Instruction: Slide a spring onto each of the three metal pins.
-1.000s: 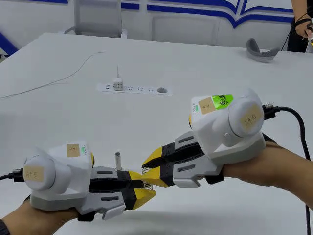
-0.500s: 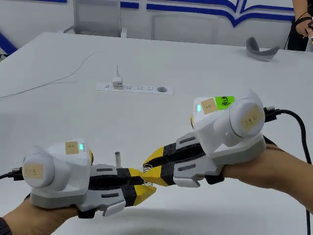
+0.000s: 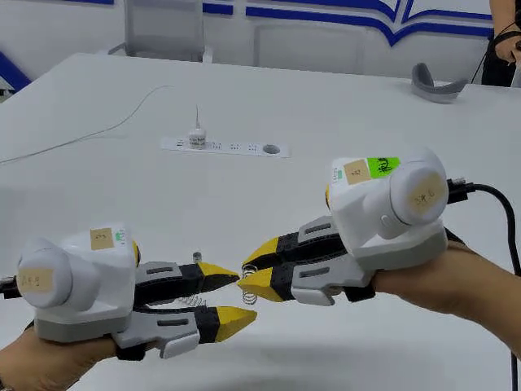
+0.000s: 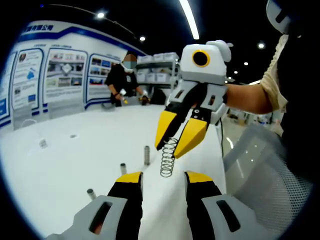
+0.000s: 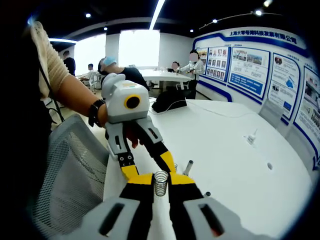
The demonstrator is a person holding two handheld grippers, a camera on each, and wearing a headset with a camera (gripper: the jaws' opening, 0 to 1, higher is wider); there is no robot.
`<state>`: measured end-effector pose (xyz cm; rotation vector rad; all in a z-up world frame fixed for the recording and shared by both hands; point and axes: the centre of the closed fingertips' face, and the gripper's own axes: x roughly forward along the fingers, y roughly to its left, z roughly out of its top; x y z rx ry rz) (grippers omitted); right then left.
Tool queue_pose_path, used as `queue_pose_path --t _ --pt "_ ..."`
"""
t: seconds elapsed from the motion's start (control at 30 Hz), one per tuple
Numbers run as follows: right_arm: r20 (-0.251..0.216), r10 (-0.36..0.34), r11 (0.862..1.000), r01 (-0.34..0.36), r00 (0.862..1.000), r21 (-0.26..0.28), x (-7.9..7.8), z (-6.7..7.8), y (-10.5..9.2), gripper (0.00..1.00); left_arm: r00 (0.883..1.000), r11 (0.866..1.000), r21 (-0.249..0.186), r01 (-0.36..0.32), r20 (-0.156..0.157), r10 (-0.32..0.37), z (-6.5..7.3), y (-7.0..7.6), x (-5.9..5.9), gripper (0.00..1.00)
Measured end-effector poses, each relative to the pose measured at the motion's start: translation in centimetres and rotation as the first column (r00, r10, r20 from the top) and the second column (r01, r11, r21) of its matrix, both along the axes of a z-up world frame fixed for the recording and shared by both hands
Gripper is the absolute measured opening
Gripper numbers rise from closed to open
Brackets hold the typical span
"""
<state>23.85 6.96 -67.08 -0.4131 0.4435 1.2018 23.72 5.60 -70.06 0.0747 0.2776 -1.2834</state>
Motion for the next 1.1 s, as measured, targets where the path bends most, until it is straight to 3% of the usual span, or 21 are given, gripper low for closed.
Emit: queue_pose_path --t 0.2,0.47,0.73,0.93,1.1 --pt "0.009 -0.032 0.999 0.032 0.999 0.008 0.7 0.1 -0.4 0.12 1.000 1.000 0.011 -0.023 0.010 0.023 0.1 0.8 0.1 0.40" --pt "0.020 -0.074 0.997 0.074 0.997 0.027 1.7 0.5 -1.0 0.12 0.997 0.998 0.020 -0.062 0.052 0.061 0.7 2.1 0.4 0.46" --pt "0.040 -0.109 0.994 0.108 0.993 0.035 2.7 0.7 -1.5 0.12 0.992 0.993 0.020 -0.115 0.061 0.114 0.8 3.6 1.0 0.52" --pt "0.057 -0.179 0.983 0.175 0.982 0.059 4.4 1.0 -2.3 0.12 0.984 0.986 0.021 -0.164 0.072 0.162 0.9 4.9 1.5 0.56" --pt "0.072 -0.243 0.968 0.237 0.967 0.084 5.9 1.2 -2.9 0.12 0.977 0.978 0.010 -0.208 0.056 0.207 0.9 5.7 2.0 0.59"
